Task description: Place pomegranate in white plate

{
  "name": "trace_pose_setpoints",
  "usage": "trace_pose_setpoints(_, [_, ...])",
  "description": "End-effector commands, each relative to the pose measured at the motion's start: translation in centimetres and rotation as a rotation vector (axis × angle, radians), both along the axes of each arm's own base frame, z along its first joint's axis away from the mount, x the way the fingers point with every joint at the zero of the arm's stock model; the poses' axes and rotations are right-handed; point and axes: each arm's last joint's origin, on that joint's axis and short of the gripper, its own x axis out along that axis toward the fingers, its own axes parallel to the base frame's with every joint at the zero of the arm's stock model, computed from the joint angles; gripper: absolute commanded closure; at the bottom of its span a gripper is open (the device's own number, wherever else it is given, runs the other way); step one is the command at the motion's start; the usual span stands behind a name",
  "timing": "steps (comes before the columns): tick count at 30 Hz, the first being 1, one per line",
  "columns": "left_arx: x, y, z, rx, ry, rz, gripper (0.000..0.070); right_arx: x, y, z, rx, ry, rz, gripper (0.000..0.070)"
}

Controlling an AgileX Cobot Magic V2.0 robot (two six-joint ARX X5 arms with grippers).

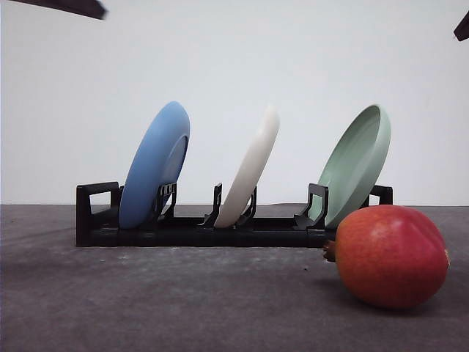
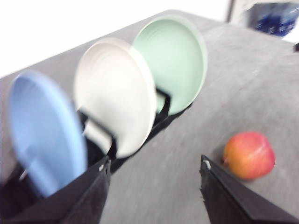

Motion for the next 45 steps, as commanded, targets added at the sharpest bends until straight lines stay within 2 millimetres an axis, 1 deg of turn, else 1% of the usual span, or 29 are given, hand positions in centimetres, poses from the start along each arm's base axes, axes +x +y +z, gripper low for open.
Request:
trace_pose_setpoints(1, [0.6, -1.0, 0.3, -0.006, -0.018, -0.003, 0.0334, 0.0, 0.1, 0.6, 0.005, -0.028, 0.007, 0.0285])
trace_pose_setpoints(6, [2.1, -4.0, -1.0, 0.016, -0.045, 0.013, 0.0333, 0.0, 0.1, 0.6, 0.005, -0.027, 0.007, 0.0285])
trace_pose_setpoints(13, [4.5, -8.2, -2.9, 0.004, -0.095, 0.038, 0.0332, 0.0, 0.1, 0.6, 0.005, -0.027, 0.007, 0.0285])
trace_pose_setpoints(15, [5.3, -9.3, -3.4, -0.001, -0.094, 0.048, 0.0314, 0.0, 0.1, 0.6, 0.005, -0.027, 0.007, 0.0285])
trace_pose_setpoints(18, [6.7, -10.9, -3.9, -0.002, -0.069, 0.087, 0.0262, 0.0, 0.0, 0.6, 0.004, -0.027, 0.006, 0.0285])
trace_pose_setpoints(24, [9.7, -13.9, -5.0, 0.015, -0.021, 0.132, 0.0264, 0.0, 0.0, 0.6, 0.004, -0.028, 0.005, 0.0285])
trace_pose_setpoints(30, [12.2, -16.1, -6.6, 0.045, 0.009, 0.173, 0.0265, 0.0, 0.0, 0.6, 0.004, -0.028, 0.005, 0.0285])
trace_pose_setpoints(33, [13.0, -16.7, -7.4, 0.068, 0.015, 0.213, 0.0265, 0.0, 0.0, 0.6, 0.003, -0.028, 0.005, 0.0285])
trace_pose_setpoints(39, [13.4, -17.1, -7.9, 0.062, 0.037, 0.233, 0.0276, 0.0, 0.0, 0.6, 0.003, -0.028, 0.005, 0.0285])
trace_pose_setpoints(40, [13.3, -17.1, -7.9, 0.062, 0.038, 0.233, 0.0294, 0.0, 0.0, 0.6, 0.004, -0.028, 0.005, 0.0285])
trace_pose_setpoints(41, [13.3, -17.1, -7.9, 0.062, 0.038, 0.232, 0.0328, 0.0, 0.0, 0.6, 0.004, -0.028, 0.005, 0.0285])
trace_pose_setpoints(43, [13.3, -17.1, -8.0, 0.064, 0.04, 0.232, 0.043, 0.0, 0.0, 0.6, 0.004, -0.028, 0.005, 0.0285])
trace_pose_setpoints(45, [13.3, -17.1, -8.0, 0.069, 0.046, 0.232, 0.0507, 0.0, 0.0, 0.6, 0.004, -0.028, 0.005, 0.0285])
